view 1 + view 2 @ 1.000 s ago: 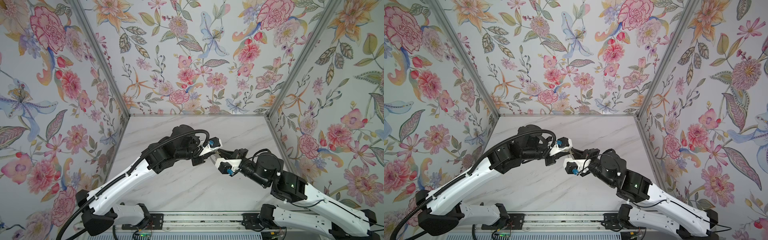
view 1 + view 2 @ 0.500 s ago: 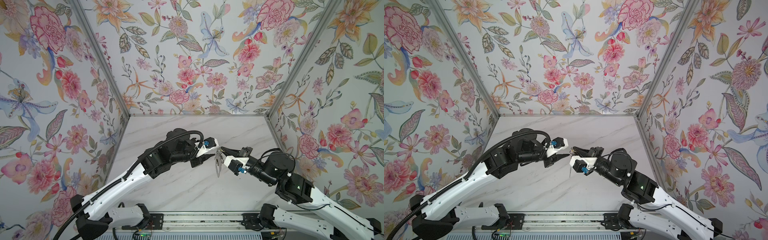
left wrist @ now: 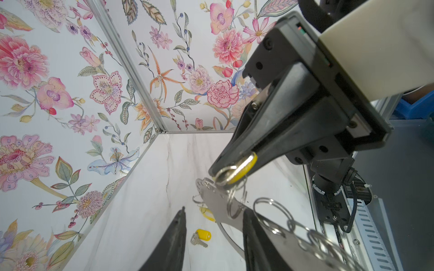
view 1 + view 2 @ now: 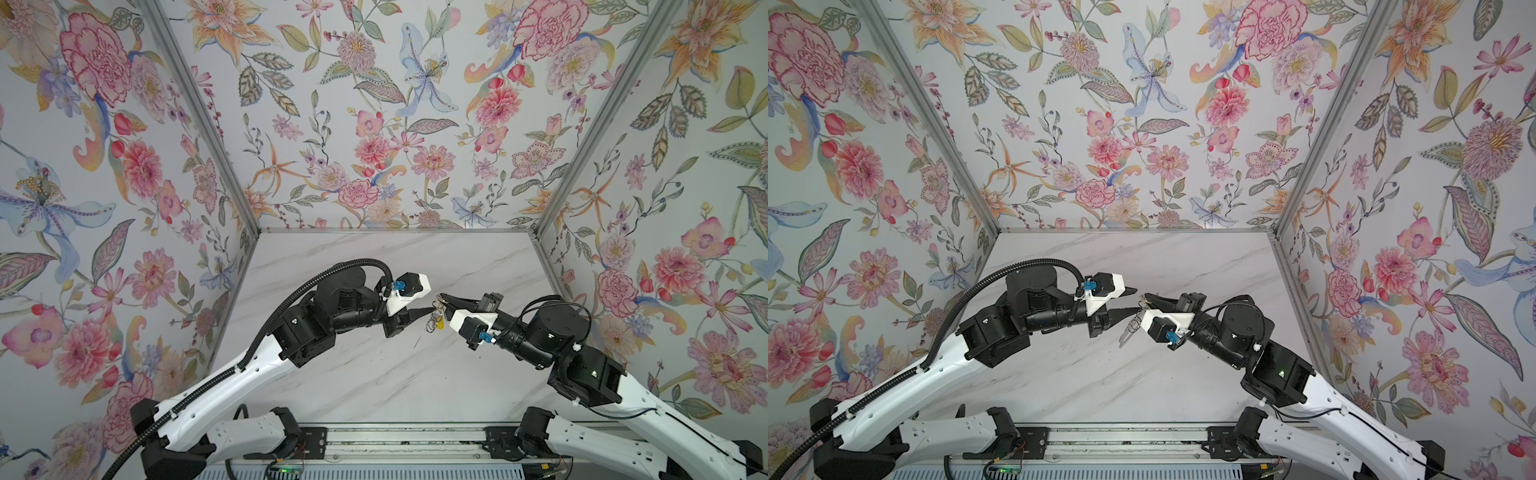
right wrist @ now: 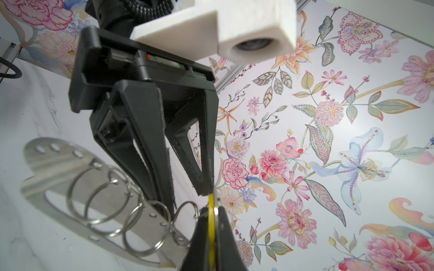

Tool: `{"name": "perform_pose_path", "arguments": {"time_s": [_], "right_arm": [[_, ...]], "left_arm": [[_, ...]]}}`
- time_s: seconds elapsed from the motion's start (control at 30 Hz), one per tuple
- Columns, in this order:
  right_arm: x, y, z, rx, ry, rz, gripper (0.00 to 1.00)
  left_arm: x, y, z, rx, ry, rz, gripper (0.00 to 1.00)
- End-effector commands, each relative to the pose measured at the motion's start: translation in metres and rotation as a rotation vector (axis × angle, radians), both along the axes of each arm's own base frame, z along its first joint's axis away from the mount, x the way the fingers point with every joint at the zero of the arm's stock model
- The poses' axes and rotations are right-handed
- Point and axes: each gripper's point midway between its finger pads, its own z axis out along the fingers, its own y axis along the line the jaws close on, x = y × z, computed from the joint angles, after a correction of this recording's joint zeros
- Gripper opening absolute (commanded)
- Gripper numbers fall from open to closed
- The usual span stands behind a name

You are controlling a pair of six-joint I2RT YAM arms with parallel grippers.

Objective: Remove the keys from the keyring

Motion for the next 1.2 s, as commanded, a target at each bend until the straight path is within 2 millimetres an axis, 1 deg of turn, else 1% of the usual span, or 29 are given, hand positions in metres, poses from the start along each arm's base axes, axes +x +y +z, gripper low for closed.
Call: {"name": "perform_pose_path", "arguments": {"time_s": [0.0,0.13,0.27,0.4,0.6,0.63,0.67,0.7,0.83,0.97,1.17], "right_arm": [[-0.002,0.002,0.009,0.053,-0.004,0.019,0.0],[0.0,0.002,0.008,0.053,-0.008,0.011,0.0],[0.0,-0.001,0.011,0.068,-0.022,0.003,0.0],[0.001,-0.003,0.013,0.082,-0.035,-0.006,0.0],[0.001,-0.006,0.016,0.1,-0.048,-0.016,0.0],[0.002,-0.006,0.016,0.096,-0.047,-0.019,0.0],[0.002,-0.006,0.016,0.097,-0.047,-0.018,0.0],[0.002,-0.006,0.016,0.095,-0.048,-0.02,0.0],[0.003,-0.006,0.016,0.09,-0.056,-0.027,0.0],[0.007,-0.001,0.013,0.057,-0.07,-0.043,0.0],[0.011,0.014,0.008,-0.025,-0.103,-0.06,0.0]], "left_arm": [[0.001,-0.005,0.002,-0.03,0.016,-0.023,0.38],[-0.002,-0.008,0.006,-0.052,0.02,-0.047,0.31],[-0.001,-0.009,0.002,-0.045,0.036,-0.05,0.18],[-0.002,-0.009,0.0,-0.042,0.044,-0.05,0.09],[0.001,-0.009,-0.009,-0.013,0.06,-0.037,0.1],[0.001,-0.01,-0.009,-0.01,0.06,-0.039,0.08],[0.001,-0.01,-0.01,-0.006,0.059,-0.04,0.03],[0.002,-0.009,-0.011,-0.001,0.058,-0.033,0.01],[0.007,-0.006,-0.014,0.034,0.046,0.002,0.0],[0.013,-0.005,-0.02,0.09,0.06,0.025,0.0],[0.01,-0.011,-0.029,0.185,0.035,-0.008,0.0]]}}
